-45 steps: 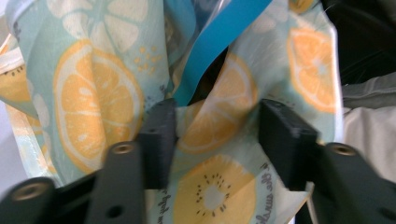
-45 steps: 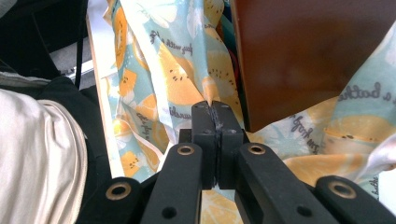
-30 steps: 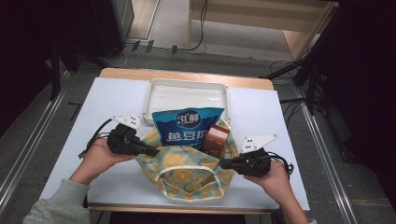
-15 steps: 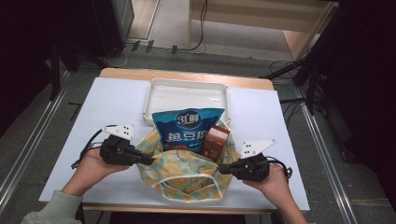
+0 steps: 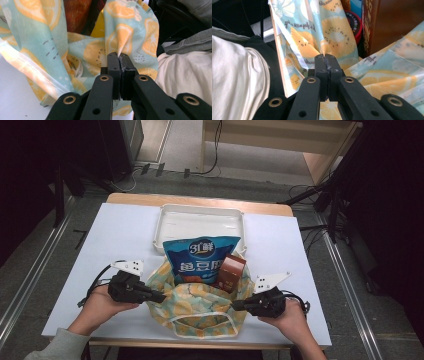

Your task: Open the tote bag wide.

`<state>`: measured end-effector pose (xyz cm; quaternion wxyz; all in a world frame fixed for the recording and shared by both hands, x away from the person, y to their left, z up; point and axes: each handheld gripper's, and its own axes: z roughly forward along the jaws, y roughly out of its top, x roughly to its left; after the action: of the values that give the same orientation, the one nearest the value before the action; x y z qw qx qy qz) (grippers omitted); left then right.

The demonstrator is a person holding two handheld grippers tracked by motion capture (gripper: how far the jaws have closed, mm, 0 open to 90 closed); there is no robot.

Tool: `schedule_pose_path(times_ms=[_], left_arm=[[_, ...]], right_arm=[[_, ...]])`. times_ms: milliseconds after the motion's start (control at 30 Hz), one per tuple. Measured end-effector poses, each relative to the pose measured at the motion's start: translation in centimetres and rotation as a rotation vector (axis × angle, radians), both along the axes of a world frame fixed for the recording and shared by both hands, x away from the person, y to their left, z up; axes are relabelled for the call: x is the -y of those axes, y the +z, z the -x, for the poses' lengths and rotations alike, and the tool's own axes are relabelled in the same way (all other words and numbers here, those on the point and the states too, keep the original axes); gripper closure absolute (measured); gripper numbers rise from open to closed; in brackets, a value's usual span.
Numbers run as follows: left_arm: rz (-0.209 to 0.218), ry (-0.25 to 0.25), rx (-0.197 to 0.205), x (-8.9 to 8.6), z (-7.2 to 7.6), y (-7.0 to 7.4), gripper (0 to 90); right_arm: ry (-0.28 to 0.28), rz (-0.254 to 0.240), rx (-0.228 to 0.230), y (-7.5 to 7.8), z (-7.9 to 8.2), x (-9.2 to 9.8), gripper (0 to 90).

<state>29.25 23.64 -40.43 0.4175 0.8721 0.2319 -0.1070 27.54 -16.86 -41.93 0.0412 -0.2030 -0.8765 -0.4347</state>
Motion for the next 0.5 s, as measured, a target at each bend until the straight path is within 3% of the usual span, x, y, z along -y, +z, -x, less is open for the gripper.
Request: schedule_pose_path(times_ms=[400, 500], left_arm=[[0.015, 0.035, -0.031, 0.1, -0.5, -1.3, 90.0], [0.020, 0.040, -0.039, 0.2, -0.5, -1.6, 90.0]], right_arm=[[0.011, -0.004, -0.012, -1.4, -0.6, -0.5, 90.0], [0.025, -0.018, 0.008, -1.9, -0.7, -0.5, 90.0]])
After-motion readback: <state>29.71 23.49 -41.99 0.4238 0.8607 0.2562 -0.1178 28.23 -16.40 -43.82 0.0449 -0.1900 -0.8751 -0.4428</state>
